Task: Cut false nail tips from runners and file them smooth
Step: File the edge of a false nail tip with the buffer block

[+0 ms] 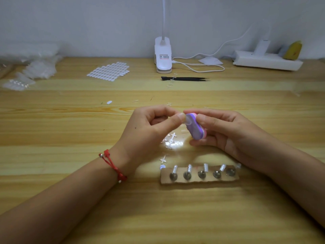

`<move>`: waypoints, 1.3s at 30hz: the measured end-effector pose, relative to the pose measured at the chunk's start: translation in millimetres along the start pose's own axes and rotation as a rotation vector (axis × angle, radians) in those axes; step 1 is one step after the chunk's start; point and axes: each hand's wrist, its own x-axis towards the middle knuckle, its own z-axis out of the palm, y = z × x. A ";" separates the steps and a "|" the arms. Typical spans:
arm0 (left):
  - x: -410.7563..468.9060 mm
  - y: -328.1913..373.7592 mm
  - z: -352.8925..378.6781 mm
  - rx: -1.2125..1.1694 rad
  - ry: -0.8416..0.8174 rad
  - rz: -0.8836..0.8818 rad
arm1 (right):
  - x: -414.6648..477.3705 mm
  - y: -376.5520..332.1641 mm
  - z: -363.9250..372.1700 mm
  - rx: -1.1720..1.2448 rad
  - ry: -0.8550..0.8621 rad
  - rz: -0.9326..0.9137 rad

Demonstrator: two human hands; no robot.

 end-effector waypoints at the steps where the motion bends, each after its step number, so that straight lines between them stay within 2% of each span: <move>1: 0.1 0.1 0.9 0.025 -0.026 0.011 | 0.0 0.1 0.0 0.007 0.005 -0.004; 4: -1.6 2.5 3.2 0.049 -0.094 0.025 | 0.8 1.1 -0.3 0.064 0.052 -0.029; 9: 5.9 -0.9 -4.4 -0.068 0.082 -0.069 | 0.6 2.7 2.3 0.069 0.070 -0.058; 15: 1.4 3.1 2.2 -0.025 -0.021 -0.003 | -0.2 2.6 2.9 0.063 0.096 -0.082; 19: 1.9 1.0 0.2 -0.048 0.044 -0.003 | -1.5 2.9 4.7 0.032 0.058 -0.079; 27: 1.8 3.4 0.4 -0.030 0.039 -0.007 | -0.6 2.3 3.7 0.033 0.049 -0.069; 31: 0.4 4.2 2.4 -0.035 -0.019 -0.028 | 0.2 2.8 2.4 0.056 0.092 -0.092; 35: 2.0 2.0 0.9 -0.036 0.058 -0.012 | -0.7 2.5 4.2 0.012 0.041 -0.069; 39: 1.5 1.5 2.6 -0.028 -0.009 -0.008 | -0.2 2.9 2.5 0.036 0.094 -0.084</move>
